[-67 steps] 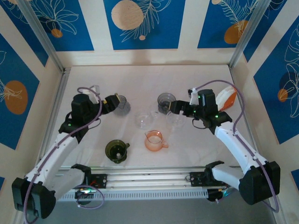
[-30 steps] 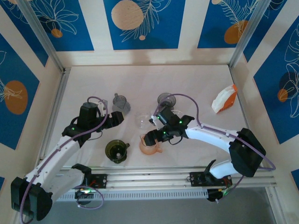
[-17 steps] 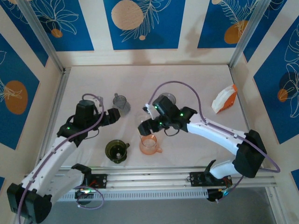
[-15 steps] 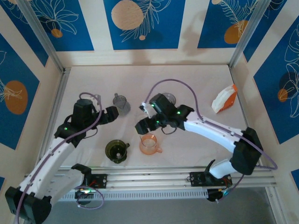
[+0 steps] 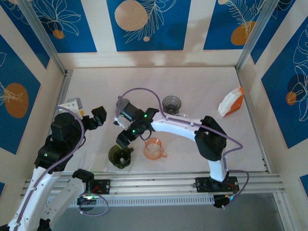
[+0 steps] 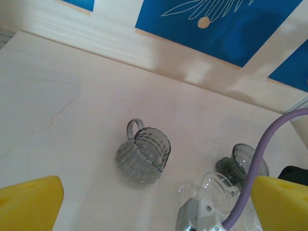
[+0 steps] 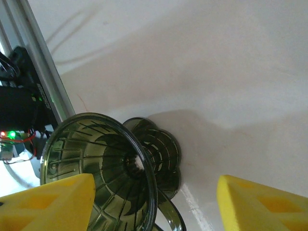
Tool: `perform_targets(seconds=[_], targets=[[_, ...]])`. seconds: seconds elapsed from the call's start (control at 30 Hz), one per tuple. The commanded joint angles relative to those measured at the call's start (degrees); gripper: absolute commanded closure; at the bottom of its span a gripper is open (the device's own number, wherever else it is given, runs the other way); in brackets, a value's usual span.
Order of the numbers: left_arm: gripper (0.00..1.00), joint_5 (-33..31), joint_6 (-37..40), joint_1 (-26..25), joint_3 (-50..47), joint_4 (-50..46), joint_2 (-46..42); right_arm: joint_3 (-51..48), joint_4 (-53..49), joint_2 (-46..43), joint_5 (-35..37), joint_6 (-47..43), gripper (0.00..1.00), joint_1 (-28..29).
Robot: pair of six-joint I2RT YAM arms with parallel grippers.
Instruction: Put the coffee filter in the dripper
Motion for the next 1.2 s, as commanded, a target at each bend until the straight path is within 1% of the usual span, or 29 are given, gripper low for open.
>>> perform_targets(seconds=[0.0,0.2,0.3,0.43,0.7,0.83,0.9,1.0,1.17], targets=[[0.00,-2.04,1.01,-0.25,-0.56,-2.18,-0.32,1.95,-3.02,1.26,-1.02,-1.94,0.33,0.94],[0.00,-1.56,0.40,-0.25,-1.91,-0.97,-0.49,2.90,-3.67,3.36,-1.21,-2.73,0.42,2.25],[0.00,-1.60,0.11,-0.25,-2.03,-0.86,-0.33,3.21,-3.60,4.15,-1.59,-2.67,0.46,2.61],[0.00,-1.34,-0.09,-0.25,-2.06,-0.74,-0.34,3.54,-3.26,4.98,-1.49,-2.58,0.54,3.04],[0.00,-1.19,-0.37,-0.25,-1.95,-1.04,-0.35,3.62,-0.59,4.77,-2.12,-0.98,0.77,2.68],[0.00,-1.24,-0.35,-0.25,-1.61,-0.87,-0.42,3.32,1.26,4.02,-3.06,0.20,0.92,2.13],[0.00,-1.25,-0.40,-0.25,-1.43,-0.87,-0.47,2.91,2.68,3.35,-3.56,0.96,0.97,1.66],[0.00,-1.83,-0.37,-0.25,-0.94,-0.90,-0.98,2.16,4.75,1.69,-3.89,2.63,0.99,0.58],[0.00,-3.29,-0.48,-0.25,-0.64,0.40,-2.35,0.14,7.85,-3.34,-4.40,5.61,1.00,-3.01]])
